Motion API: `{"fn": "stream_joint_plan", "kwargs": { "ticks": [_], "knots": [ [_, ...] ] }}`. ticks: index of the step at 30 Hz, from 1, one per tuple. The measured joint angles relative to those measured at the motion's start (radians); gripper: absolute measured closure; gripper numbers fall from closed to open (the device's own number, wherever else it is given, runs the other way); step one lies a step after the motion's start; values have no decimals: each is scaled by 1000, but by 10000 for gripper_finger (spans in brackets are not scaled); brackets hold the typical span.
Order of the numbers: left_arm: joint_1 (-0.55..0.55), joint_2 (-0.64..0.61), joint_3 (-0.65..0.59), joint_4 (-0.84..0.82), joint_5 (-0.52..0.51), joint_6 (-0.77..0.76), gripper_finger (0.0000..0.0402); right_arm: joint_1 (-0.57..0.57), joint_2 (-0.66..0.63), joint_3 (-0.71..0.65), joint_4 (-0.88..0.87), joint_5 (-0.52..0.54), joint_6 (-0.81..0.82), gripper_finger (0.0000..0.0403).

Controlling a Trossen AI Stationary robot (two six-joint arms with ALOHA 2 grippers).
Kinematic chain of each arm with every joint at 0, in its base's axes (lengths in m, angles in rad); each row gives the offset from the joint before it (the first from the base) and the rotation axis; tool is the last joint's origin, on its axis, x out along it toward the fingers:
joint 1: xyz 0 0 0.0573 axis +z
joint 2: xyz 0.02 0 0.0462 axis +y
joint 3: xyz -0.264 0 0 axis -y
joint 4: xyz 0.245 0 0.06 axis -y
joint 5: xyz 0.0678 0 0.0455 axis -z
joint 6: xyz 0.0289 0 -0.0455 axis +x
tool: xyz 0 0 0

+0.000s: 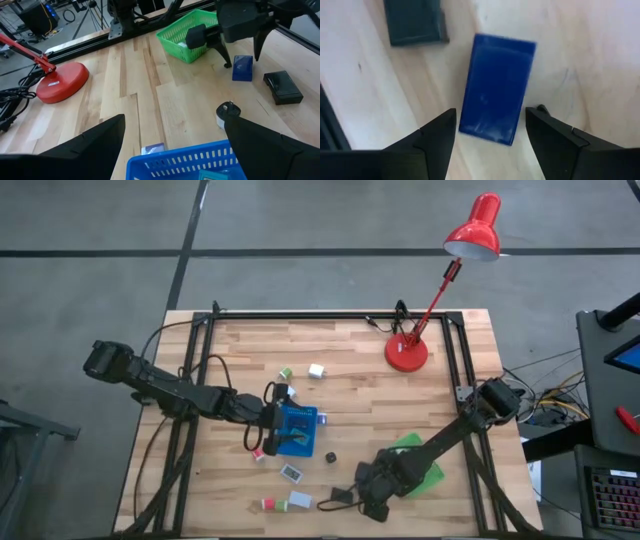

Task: Pick & Place Office items
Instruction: Put the violet digital clock into the blue bin

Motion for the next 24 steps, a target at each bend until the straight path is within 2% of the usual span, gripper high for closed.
{"fn": "stream_joint_plan", "kwargs": {
  "ticks": [13, 17, 24],
  "knots": [
    [0, -8, 0, 1, 0, 0, 55, -3, 11, 67, -77, -14, -76, 172],
    [0, -9, 0, 0, 0, 0, 55, -7, 43, 85, -73, -36, -55, 172],
    [-1, -9, 0, -3, 12, 0, 55, -8, 125, 194, -99, -66, -58, 172]
  ]
}}
